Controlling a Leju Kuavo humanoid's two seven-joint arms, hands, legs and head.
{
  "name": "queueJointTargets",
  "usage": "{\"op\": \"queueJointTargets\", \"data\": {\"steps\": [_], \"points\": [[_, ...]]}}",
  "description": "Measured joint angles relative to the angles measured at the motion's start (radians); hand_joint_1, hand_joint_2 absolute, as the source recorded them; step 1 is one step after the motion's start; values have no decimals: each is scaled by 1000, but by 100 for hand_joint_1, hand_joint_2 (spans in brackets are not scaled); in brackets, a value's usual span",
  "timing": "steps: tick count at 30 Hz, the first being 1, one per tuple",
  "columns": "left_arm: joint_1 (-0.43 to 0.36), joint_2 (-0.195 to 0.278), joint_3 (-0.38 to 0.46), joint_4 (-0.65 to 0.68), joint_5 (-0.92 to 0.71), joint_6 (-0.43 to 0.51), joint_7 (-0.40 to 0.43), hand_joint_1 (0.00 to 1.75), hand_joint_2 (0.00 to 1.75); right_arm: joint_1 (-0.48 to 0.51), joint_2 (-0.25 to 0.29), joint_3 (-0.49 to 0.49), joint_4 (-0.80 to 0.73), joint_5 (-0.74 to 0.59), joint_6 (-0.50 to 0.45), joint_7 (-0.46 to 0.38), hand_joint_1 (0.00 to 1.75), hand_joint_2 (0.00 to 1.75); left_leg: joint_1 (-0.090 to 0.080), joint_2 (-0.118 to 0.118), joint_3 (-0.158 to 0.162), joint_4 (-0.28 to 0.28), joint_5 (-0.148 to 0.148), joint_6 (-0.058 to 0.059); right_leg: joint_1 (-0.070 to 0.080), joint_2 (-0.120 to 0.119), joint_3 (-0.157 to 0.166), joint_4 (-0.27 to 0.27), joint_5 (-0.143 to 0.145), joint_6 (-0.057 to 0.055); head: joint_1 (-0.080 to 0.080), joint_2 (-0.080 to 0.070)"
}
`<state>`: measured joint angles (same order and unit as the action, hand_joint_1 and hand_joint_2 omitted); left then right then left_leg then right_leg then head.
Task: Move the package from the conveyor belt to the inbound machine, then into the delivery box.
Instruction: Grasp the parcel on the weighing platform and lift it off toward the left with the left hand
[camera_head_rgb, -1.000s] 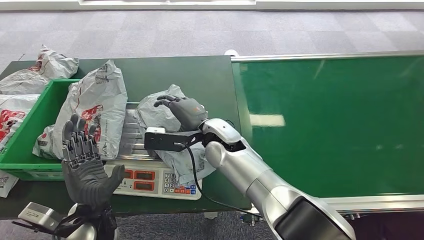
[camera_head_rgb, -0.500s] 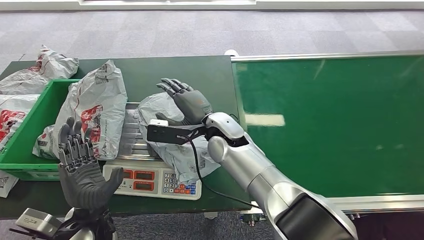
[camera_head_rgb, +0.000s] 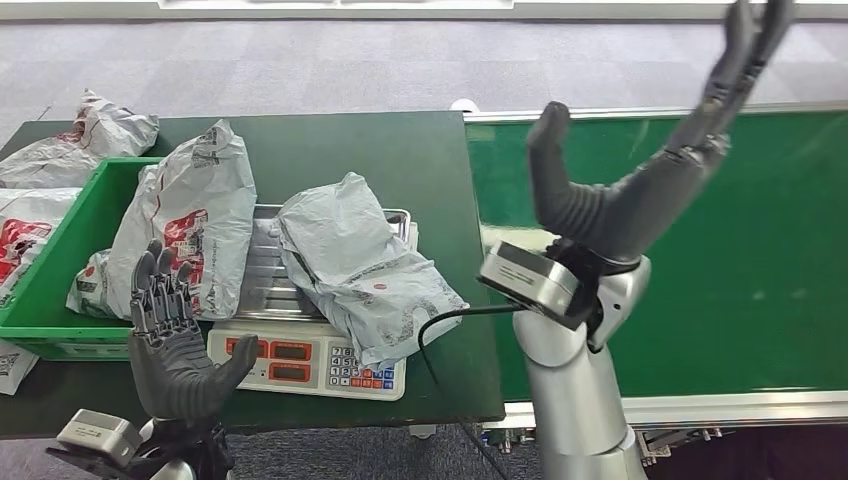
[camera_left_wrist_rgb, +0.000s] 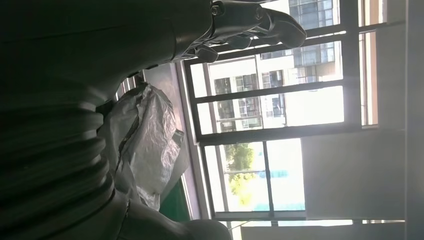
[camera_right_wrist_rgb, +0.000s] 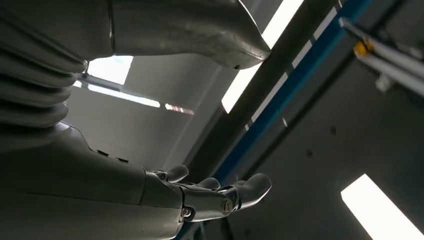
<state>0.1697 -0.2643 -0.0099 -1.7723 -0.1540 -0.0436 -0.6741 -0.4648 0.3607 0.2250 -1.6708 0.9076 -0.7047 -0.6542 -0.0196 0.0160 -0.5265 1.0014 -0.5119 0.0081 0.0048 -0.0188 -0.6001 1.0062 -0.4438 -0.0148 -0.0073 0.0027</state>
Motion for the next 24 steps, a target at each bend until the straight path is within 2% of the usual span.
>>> {"op": "queueJointTargets", "data": {"steps": [4, 9, 13, 17, 24], "points": [[-30, 4, 0, 50, -69, 14, 13, 0, 175, 70, -2, -34, -241, -19, 2, -38, 0, 175, 0, 1, 1, 0, 0, 0, 0, 1, 0, 0, 0, 0, 0, 0], [-104, 31, -14, 174, -258, 15, 94, 0, 175, 100, -8, -37, -387, -38, 4, -42, 0, 175, 0, 3, 2, 0, 0, 0, 0, 3, 1, 0, 0, 0, 0, 0], [-167, 69, -57, 302, -452, 20, 167, 0, 175, 110, -12, -38, -424, -64, 5, -41, 0, 175, 1, 4, 3, 0, 0, -1, 0, 5, 2, 0, 0, 0, 0, 0], [-223, 97, -125, 463, -641, 83, 234, 0, 175, 112, -14, -37, -425, -71, 7, -44, 0, 175, 1, 5, 4, 0, 1, -1, 0, 5, 2, 1, 1, -1, 0, 0], [-277, 109, -176, 606, -675, 110, 251, 0, 175, 112, -14, -37, -425, -71, 7, -44, 0, 175, 1, 5, 3, 0, 1, -1, 0, 5, 2, 1, 1, -1, 0, 0]]}}
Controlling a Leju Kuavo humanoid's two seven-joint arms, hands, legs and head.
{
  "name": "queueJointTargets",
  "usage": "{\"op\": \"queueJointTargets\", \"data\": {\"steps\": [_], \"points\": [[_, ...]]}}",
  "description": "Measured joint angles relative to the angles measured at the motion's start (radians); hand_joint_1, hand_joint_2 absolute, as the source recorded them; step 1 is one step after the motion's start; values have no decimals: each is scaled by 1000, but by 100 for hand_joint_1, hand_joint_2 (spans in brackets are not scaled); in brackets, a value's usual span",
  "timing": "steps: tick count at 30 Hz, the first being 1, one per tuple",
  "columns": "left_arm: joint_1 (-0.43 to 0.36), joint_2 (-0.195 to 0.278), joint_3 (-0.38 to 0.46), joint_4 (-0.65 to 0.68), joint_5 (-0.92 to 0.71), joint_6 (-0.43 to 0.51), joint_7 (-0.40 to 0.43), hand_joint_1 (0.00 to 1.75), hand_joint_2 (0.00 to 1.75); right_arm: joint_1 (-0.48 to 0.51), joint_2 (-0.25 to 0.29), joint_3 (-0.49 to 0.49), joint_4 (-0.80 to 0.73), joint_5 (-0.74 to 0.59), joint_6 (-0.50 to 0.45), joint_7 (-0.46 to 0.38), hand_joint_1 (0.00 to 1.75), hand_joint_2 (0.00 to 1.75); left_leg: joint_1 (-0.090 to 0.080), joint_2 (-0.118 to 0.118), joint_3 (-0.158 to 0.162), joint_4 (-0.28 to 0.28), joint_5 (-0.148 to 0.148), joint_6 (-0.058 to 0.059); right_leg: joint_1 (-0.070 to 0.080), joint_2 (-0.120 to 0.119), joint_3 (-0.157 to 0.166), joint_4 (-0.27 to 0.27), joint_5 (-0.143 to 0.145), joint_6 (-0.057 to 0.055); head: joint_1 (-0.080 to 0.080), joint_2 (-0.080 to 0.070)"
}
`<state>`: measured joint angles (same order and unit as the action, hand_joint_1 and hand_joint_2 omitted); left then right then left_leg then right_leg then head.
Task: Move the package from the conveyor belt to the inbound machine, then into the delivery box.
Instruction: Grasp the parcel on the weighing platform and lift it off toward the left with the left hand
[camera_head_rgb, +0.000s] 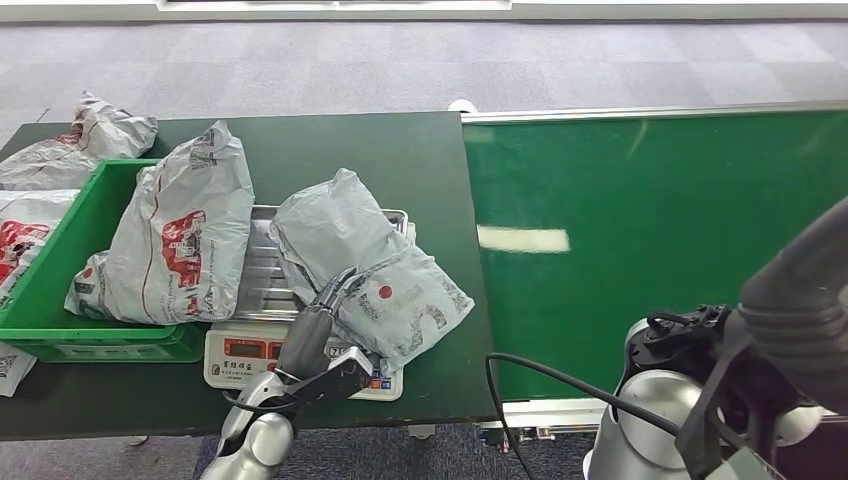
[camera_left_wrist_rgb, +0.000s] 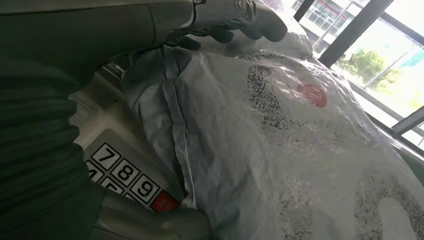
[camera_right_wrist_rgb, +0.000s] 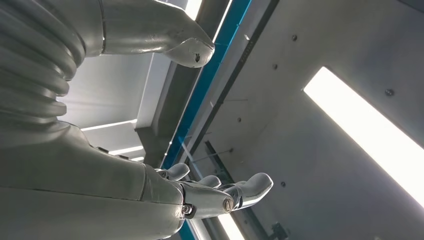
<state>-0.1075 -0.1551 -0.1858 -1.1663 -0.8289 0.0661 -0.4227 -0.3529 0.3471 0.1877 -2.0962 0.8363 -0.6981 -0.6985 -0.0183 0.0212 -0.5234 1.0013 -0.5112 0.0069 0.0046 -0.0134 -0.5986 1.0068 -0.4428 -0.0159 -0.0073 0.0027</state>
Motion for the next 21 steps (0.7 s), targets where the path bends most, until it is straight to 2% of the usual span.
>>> {"op": "queueJointTargets", "data": {"steps": [11, 15, 21], "points": [[-45, 4, -23, 84, -49, 40, 12, 0, 175, 1, 0, 1, 0, 0, 0, 0, 0, 175, 0, 0, 0, 0, 0, 0, 0, 0, 0, 0, 0, 0, 0, 0], [-83, 0, -51, 146, -83, 87, 17, 175, 175, 1, 0, 1, 0, -1, 0, 0, 0, 175, 0, 0, 0, 0, 0, 0, 0, 0, 0, 0, 0, 0, 0, 0], [-119, -5, -80, 195, -84, 136, 31, 175, 175, 3, -1, 0, 0, 4, 0, 0, 0, 175, 0, 0, 0, 0, 0, 0, 0, 0, 0, 0, 0, 0, 0, 0]]}}
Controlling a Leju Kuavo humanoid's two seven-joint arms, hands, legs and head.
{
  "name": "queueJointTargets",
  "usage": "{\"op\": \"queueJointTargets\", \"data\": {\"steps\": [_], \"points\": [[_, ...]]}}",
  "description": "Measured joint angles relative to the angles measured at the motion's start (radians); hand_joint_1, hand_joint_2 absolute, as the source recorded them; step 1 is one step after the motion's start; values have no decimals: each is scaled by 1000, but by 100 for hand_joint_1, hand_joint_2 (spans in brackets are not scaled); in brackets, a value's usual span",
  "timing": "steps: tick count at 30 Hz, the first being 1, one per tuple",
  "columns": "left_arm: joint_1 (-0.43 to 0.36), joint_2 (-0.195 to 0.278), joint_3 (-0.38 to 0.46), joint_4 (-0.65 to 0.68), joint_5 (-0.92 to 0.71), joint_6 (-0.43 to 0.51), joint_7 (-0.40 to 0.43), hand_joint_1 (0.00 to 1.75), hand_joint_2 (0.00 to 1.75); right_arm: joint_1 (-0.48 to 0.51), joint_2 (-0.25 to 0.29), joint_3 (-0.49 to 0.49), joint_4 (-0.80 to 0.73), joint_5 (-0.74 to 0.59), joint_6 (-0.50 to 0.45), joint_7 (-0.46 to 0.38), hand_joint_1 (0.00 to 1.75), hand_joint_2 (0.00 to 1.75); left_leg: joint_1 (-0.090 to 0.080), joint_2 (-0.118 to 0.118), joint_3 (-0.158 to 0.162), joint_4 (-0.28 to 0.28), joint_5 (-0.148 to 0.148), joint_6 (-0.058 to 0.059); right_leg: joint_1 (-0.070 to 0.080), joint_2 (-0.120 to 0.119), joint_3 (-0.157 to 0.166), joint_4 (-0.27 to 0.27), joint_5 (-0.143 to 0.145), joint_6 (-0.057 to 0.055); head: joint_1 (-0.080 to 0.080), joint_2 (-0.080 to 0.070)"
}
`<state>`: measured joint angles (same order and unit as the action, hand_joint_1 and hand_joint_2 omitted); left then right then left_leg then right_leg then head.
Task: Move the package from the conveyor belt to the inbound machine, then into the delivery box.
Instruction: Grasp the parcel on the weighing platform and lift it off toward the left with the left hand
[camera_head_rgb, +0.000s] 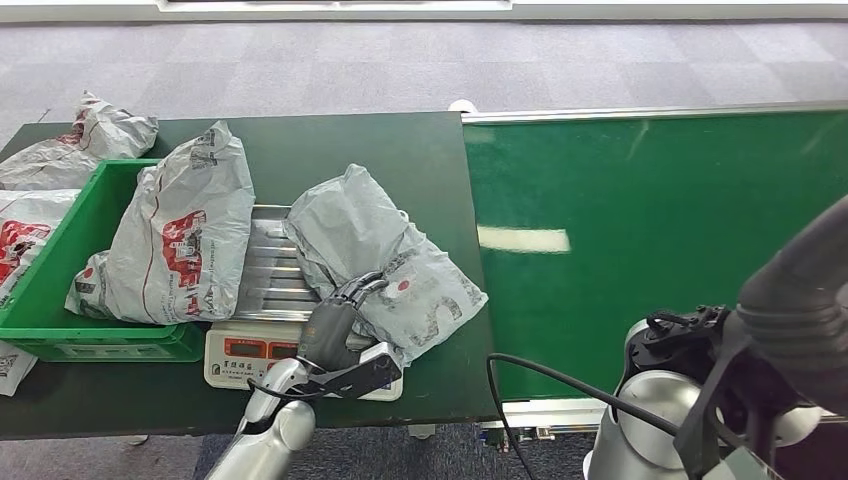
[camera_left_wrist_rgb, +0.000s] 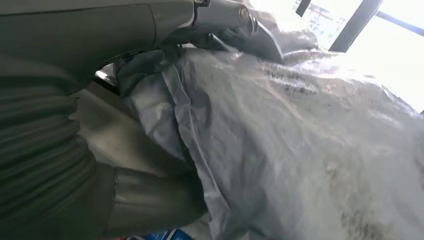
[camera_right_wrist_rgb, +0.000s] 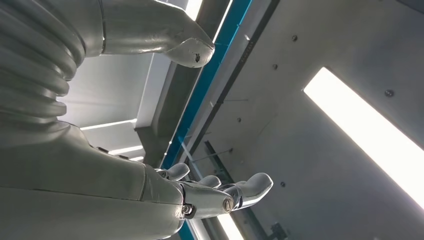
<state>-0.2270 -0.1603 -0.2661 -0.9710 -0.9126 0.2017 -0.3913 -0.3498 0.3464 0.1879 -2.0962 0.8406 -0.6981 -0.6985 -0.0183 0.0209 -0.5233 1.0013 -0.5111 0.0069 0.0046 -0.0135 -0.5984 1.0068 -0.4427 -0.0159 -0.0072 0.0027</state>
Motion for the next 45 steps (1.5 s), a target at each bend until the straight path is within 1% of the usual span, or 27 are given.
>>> {"op": "queueJointTargets", "data": {"steps": [9, 15, 18, 30, 32, 34, 35, 37, 39, 41, 45], "points": [[-19, 0, -11, 20, 45, 10, -10, 175, 175, 6, -2, -12, 32, 15, 1, 0, 0, 175, 0, 0, 0, 0, 0, 0, 0, 0, 1, 0, 0, 0, 0, 0], [-19, 1, -11, 21, 135, -31, -46, 175, 175, 9, -4, -37, 125, 23, 2, 7, 0, 175, 0, 0, 1, 0, 0, 0, 0, 0, 2, 0, 0, 0, 0, 0], [-19, 1, -11, 18, 155, -41, -54, 175, 175, 10, -4, -44, 158, 30, 2, 14, 0, 175, 0, -1, 1, 0, 0, 0, 0, -1, 2, 0, 0, 0, 0, 0], [-16, 3, -10, 4, 202, -67, -77, 175, 175, 20, -7, -66, 206, 42, 2, 12, 0, 175, 0, -1, 0, 0, 0, 0, 0, -1, 1, 0, 0, 0, 0, 0], [0, -7, 17, -36, 305, -11, -149, 175, 175, 21, -8, -68, 212, 42, 2, 11, 0, 175, 0, -1, 0, 0, 0, 0, 0, -1, 1, 0, 0, 0, 0, 0], [21, -24, 70, -119, 488, 59, -253, 175, 175, 23, -8, -70, 222, 39, 2, 9, 0, 175, 0, -1, -1, 0, 0, 0, 0, 0, 0, 0, 0, 0, 0, 0], [26, -31, 97, -164, 566, 73, -280, 175, 175, 24, -8, -70, 227, 36, 2, 7, 0, 175, 0, -1, -1, 0, 0, 0, 0, 0, 0, 0, 0, 0, 0, 0], [28, -36, 137, -236, 680, 66, -300, 175, 175, 24, -8, -70, 235, 33, 2, 4, 0, 175, 1, -1, -1, 0, 0, 0, 0, 0, 0, 0, 0, 0, 0, 0], [27, -38, 168, -299, 767, 48, -304, 175, 175, 24, -8, -70, 243, 32, 2, 2, 0, 175, 1, -1, -1, 0, 0, 0, 1, 0, 0, 0, 0, 0, 0, 0], [23, -38, 188, -348, 814, 35, -304, 175, 175, 24, -8, -70, 249, 31, 2, 2, 0, 175, 1, -1, -1, 0, 0, 0, 1, 0, 0, 0, 0, 0, 0, 0], [14, -38, 209, -410, 859, 34, -304, 175, 175, 24, -8, -70, 259, 30, 2, 1, 0, 175, 1, -1, -1, 0, 0, 0, 1, 0, 0, 0, 0, 0, 0, 0]]}}
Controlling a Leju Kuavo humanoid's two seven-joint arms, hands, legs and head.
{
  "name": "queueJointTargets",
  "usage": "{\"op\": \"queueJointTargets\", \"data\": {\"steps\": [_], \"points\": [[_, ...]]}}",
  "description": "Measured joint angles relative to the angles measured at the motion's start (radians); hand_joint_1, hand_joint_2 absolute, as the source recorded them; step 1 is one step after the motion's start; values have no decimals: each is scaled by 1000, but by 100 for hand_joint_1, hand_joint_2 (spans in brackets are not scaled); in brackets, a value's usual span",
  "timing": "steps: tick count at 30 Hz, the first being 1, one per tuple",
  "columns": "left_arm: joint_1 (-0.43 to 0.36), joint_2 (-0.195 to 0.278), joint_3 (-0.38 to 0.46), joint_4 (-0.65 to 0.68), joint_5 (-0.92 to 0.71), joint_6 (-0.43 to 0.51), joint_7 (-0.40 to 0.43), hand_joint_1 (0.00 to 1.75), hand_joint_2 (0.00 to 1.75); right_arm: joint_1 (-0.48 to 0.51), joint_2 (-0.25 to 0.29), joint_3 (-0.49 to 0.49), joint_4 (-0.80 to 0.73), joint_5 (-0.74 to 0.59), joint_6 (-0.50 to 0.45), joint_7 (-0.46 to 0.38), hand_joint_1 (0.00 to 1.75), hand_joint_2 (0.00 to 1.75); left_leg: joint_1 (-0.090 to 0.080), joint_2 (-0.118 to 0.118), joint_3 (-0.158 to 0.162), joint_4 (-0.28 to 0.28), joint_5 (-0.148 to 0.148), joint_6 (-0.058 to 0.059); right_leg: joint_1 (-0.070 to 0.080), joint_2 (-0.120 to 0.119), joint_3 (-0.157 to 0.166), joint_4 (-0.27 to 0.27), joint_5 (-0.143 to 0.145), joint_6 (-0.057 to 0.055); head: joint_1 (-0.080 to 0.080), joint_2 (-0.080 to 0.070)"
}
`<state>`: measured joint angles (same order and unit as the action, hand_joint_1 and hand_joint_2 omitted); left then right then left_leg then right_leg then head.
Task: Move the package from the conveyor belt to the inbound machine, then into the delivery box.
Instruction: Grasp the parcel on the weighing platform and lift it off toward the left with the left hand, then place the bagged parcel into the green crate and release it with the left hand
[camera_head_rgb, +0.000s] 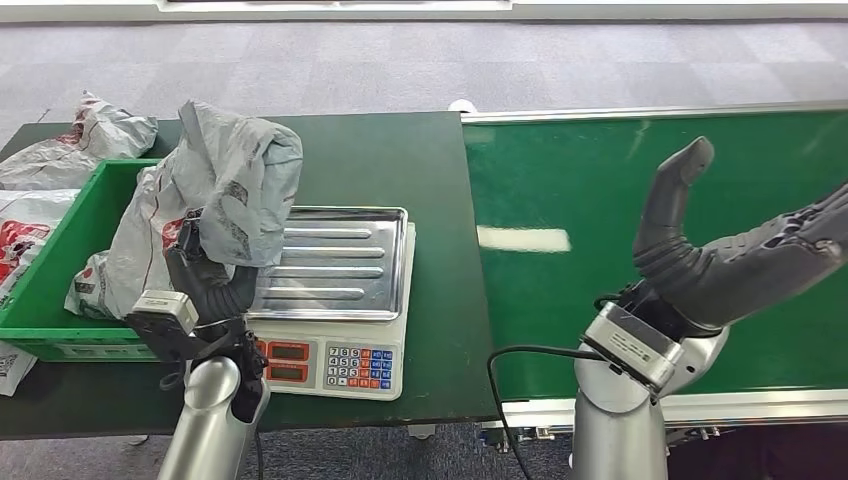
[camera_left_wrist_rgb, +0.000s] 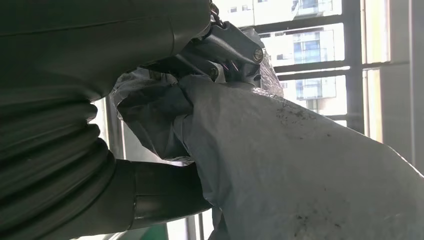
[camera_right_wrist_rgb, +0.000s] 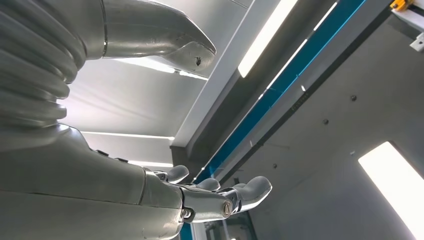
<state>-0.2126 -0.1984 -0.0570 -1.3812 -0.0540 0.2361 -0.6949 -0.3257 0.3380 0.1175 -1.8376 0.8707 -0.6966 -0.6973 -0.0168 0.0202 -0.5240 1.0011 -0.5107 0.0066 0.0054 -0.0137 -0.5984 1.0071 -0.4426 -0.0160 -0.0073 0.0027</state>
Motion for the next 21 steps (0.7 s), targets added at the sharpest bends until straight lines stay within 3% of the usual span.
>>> {"op": "queueJointTargets", "data": {"steps": [2, 6, 10, 12, 14, 17, 19, 21], "points": [[-5, 0, 6, -25, -11, 41, -2, 175, 175, 0, 0, 0, 4, -1, 0, 0, 0, 175, 0, 0, 0, 0, 0, 0, 0, 0, 0, 0, 0, 0, 0, 0], [-24, 4, 9, -74, -153, 222, -5, 175, 175, 0, 0, 0, 10, -5, 0, 0, 0, 175, 0, 0, 0, 0, 0, 0, 0, 0, 0, 0, 0, 0, 0, 0], [-43, 7, 12, -91, -269, 317, -6, 175, 175, 0, 0, 0, 15, -7, 0, 0, 0, 175, 0, 0, 0, 0, 0, 0, 0, 0, 0, 0, 0, 0, 0, 0], [-76, -3, 39, -87, -503, 405, -6, 175, 175, 0, 0, 0, 17, -8, 0, 0, 0, 175, 0, -1, 0, 0, 0, 0, 0, -1, 0, 0, 0, 0, 0, 0], [-140, -31, 116, -78, -866, 447, -1, 175, 175, -1, 0, 0, 21, -12, 0, 0, 0, 175, 0, -3, -1, 0, 1, 0, 0, -3, 1, 0, 0, 0, 0, 0], [-265, -55, 262, -21, -1342, 456, 94, 175, 175, -1, 0, 0, 25, -20, 0, 0, 0, 175, -1, -1, 0, 0, 1, 0, -1, -1, 1, 0, 2, -1, 0, 0], [-330, -42, 312, 40, -1467, 456, 207, 175, 175, -1, 0, 0, 26, -23, 0, 0, 0, 175, 0, 3, 1, 0, 1, -1, 0, 1, 0, 0, 3, -2, 0, 0], [-371, -25, 330, 88, -1494, 456, 270, 175, 175, -1, 0, 0, 26, -24, 0, 0, 0, 175, 0, 3, 1, 0, 2, -2, 0, 2, 0, 0, 3, -2, 0, 0]]}}
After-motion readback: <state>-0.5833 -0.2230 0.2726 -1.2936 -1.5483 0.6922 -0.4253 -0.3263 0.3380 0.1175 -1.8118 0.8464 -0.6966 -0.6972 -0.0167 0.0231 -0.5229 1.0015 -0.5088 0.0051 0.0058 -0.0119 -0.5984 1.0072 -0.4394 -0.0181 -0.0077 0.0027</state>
